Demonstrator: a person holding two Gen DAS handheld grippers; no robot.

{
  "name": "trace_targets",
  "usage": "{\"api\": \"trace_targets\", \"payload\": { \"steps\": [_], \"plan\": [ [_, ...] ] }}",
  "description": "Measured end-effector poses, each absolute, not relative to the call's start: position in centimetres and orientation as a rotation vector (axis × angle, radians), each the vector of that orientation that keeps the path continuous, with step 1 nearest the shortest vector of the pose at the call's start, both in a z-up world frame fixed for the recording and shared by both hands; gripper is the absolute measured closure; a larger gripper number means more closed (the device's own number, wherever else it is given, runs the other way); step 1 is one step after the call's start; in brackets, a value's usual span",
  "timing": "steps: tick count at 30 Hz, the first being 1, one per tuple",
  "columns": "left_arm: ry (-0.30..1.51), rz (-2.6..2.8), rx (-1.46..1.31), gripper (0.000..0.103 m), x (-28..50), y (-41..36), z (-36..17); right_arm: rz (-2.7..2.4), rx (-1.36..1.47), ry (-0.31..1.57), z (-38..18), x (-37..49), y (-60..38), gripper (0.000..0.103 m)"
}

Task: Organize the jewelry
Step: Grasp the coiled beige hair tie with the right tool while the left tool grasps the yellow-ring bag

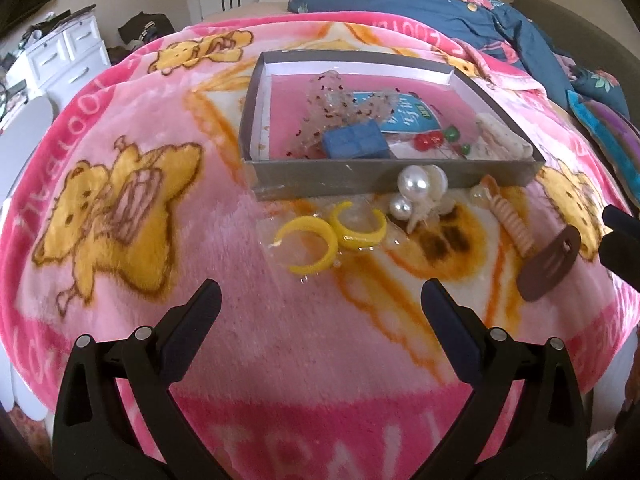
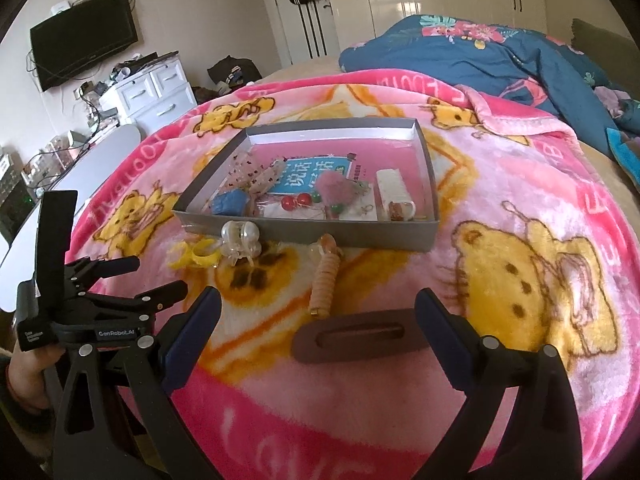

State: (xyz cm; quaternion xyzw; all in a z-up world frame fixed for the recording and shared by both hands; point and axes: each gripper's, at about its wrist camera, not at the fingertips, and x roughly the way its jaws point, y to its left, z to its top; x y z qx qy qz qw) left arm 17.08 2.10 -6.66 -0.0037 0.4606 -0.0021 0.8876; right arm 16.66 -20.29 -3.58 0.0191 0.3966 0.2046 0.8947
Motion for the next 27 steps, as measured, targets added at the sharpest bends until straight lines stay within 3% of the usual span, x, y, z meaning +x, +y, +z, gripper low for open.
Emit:
{"api": "trace_targets", "payload": {
  "steps": [19, 24, 27],
  "plan": [
    [0.993, -0.020, -0.057, 0.009, 20.7, 3.0, -8.1, 0.433, -0.004, 0.894, -6.0, 20.3, -17.7, 0.007],
    [1.001, -0.036, -0.061, 0.009, 21.5, 2.8, -8.5, 0.425, 0.006, 0.972, -8.1, 22.3, -17.1, 0.026],
    [1.003, -0.050, -0.045, 0.010, 21.8, 2.3, -8.7, 0.420, 0.031, 1.015, -9.5, 23.1, -17.0, 0.043]
  ]
}}
